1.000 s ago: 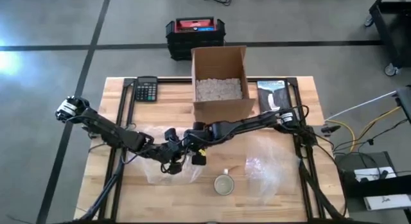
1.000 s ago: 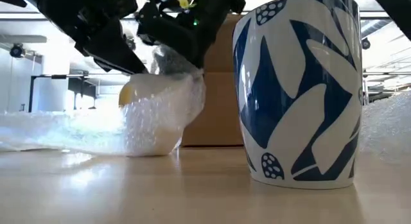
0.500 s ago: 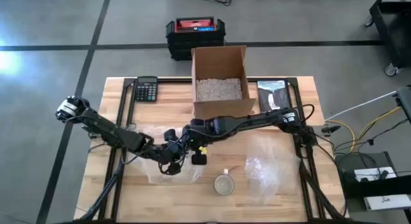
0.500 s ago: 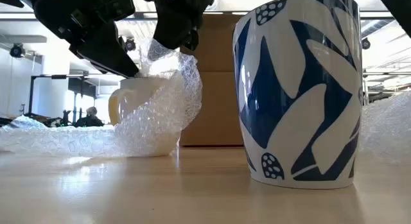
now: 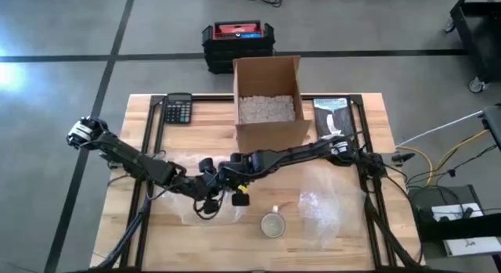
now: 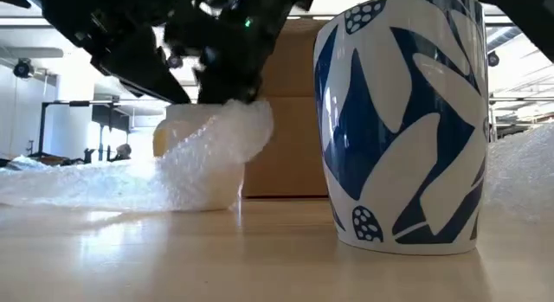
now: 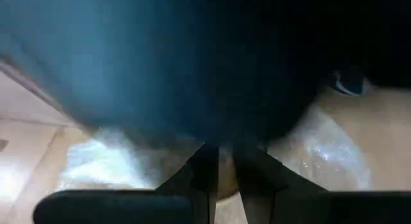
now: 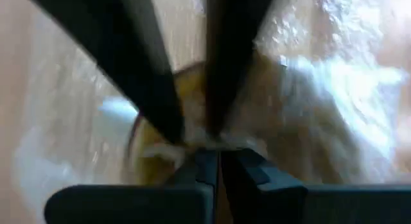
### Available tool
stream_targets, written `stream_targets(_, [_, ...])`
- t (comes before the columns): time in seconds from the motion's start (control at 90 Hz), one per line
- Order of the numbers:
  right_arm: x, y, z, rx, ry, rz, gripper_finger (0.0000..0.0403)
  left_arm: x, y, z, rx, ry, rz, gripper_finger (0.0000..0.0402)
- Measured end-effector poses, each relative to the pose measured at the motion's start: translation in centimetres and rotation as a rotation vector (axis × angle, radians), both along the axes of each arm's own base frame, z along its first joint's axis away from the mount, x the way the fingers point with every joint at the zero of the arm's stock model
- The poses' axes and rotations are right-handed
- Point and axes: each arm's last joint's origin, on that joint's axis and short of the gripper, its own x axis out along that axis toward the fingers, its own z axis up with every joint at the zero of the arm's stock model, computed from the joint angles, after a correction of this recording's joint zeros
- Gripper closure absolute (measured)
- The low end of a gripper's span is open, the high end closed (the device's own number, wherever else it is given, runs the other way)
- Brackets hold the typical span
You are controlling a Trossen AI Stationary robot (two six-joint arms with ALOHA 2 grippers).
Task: Wrap mug
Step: Wrap the yellow mug in bubble wrap
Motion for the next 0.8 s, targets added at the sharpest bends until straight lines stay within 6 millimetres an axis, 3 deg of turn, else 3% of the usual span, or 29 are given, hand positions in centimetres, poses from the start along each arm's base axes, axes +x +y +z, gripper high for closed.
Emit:
stream_targets(0.267, [0.2,0.0,0.9,-0.007,-0.019,0.024,0.0401,-1.7,-0.1,3.8,-0.015,0.103,-0.006,0.0366])
stream_targets(0.356, [0.4,0.0,2.6,-0.012,-0.058,0.044,0.0401,-2.5,0.0,4.6,-0.024,0.153,0.021,0.0366])
stream_targets(0.478, [0.0,0.0,6.5,-0.019,-0.114,0.074,0.0401,-4.0,0.2,4.5,-0.05,0.256,0.042,0.0366])
stream_targets(0.622, [-1.7,0.0,9.9,-0.027,-0.081,0.09,0.0401,-5.4,0.5,4.5,-0.118,0.358,0.055,0.0366])
stream_targets(0.8, [-5.7,0.7,11.6,-0.035,0.14,0.088,0.0401,-6.4,0.8,3.3,-0.187,0.426,0.081,0.0362])
